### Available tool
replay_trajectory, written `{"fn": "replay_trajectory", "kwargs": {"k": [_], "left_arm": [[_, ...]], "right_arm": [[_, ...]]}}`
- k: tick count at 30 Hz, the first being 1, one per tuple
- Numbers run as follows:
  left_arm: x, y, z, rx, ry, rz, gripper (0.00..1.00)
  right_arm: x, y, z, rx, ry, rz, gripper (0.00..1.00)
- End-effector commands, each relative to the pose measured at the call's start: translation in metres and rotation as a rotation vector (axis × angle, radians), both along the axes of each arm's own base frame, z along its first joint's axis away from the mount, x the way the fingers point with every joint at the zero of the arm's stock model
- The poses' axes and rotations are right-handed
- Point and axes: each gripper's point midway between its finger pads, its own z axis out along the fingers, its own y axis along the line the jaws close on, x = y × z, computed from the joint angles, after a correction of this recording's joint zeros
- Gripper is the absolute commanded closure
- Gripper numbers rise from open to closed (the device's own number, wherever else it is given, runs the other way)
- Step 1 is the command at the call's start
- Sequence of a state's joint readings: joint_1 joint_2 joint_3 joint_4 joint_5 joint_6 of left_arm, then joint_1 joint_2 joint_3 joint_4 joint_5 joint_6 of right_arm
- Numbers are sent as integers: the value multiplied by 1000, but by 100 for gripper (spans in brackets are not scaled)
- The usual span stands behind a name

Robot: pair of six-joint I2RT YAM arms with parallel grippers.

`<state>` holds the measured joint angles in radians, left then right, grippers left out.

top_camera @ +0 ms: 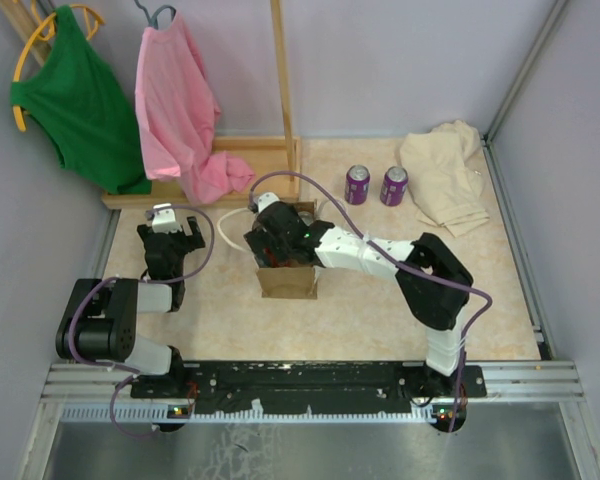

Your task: Take the beverage out of the canvas bag

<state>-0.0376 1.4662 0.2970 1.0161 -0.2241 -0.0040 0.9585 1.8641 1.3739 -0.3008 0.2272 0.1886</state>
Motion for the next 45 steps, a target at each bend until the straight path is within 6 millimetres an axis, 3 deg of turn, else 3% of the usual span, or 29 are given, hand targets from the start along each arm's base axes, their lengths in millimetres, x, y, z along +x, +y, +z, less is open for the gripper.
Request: {"fn": "replay_trajectory", "kwargs": {"k": [1,5,11,17,19,20,21,28,39,41,45], "left_arm": [[7,-4,7,-14,-24,-16,0],[7,-5,6,-13,-20,-19,0],[7,-4,7,-12,-21,-15,0],[7,-5,6,-13,-19,-17,0],[7,-4,6,-14,-19,-15,0],[7,-4,6,-14,-19,-15,0],[7,-4,7,-15,-22,-14,0],[6,-4,7,-14,-22,-13,0],[6,-3,8,-13,-25,-10,0],[6,-3,8,-13,-25,-11,0],[6,-3,9,-14,-26,-12,0]], "right_arm": [[4,11,0,23,-26,-13,9],[7,10,-4,13,-33,-25,15],[10,3,-5,-7,-51,-51,45],[9,-3,2,-8,-70,-54,66],[9,-3,7,0,-79,-48,77],[9,-3,10,4,-83,-45,92],[10,-3,15,12,-94,-49,100],[15,-2,53,56,-165,-32,100],[17,9,144,221,-290,9,100],[14,4,171,267,-327,8,100],[13,-7,206,304,-395,-8,100]]}}
